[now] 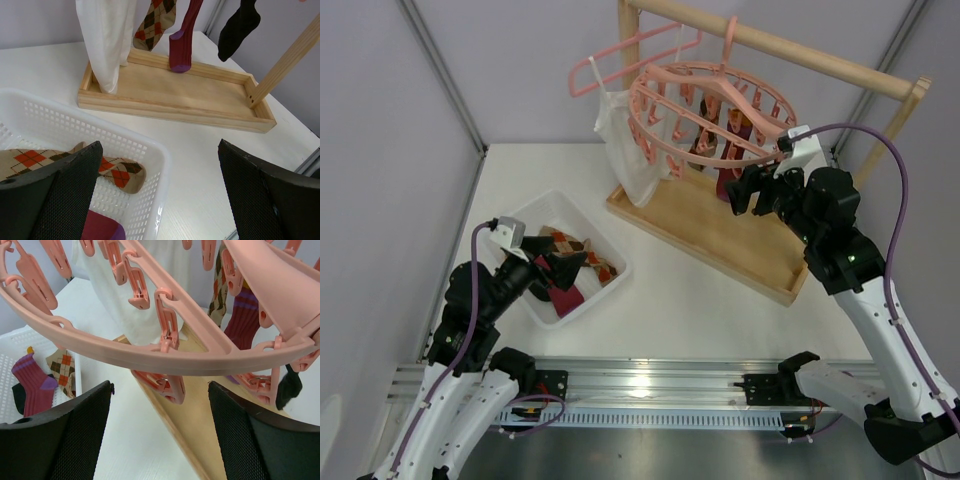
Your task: Clip the socks to the hanger
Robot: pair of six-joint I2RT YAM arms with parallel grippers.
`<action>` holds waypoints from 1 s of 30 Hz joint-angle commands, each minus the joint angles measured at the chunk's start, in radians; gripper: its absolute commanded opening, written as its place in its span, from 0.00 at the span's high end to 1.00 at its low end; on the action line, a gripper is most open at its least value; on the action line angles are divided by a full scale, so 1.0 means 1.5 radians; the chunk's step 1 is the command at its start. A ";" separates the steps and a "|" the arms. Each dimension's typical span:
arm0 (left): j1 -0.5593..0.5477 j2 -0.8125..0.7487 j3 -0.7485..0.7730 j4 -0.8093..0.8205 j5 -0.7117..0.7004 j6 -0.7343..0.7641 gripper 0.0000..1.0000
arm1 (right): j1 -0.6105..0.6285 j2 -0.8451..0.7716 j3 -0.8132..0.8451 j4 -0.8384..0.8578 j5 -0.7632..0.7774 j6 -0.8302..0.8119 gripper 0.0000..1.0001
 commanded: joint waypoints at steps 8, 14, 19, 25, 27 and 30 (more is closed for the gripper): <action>0.008 0.002 -0.001 0.024 0.019 -0.007 0.00 | -0.001 -0.005 0.034 0.046 -0.014 -0.010 0.25; 0.008 0.002 -0.002 0.025 0.021 -0.007 0.01 | 0.003 0.000 0.036 0.044 -0.012 -0.028 0.33; 0.009 0.005 -0.002 0.025 0.023 -0.008 0.00 | 0.018 0.006 0.030 0.051 0.011 -0.061 0.35; 0.008 0.006 -0.002 0.025 0.023 -0.008 0.01 | 0.056 0.010 0.009 0.083 0.062 -0.106 0.36; 0.008 0.007 -0.002 0.024 0.023 -0.008 0.01 | 0.067 0.010 0.000 0.092 0.077 -0.114 0.37; 0.008 0.007 -0.002 0.024 0.023 -0.008 0.01 | 0.075 0.004 -0.017 0.113 0.089 -0.128 0.37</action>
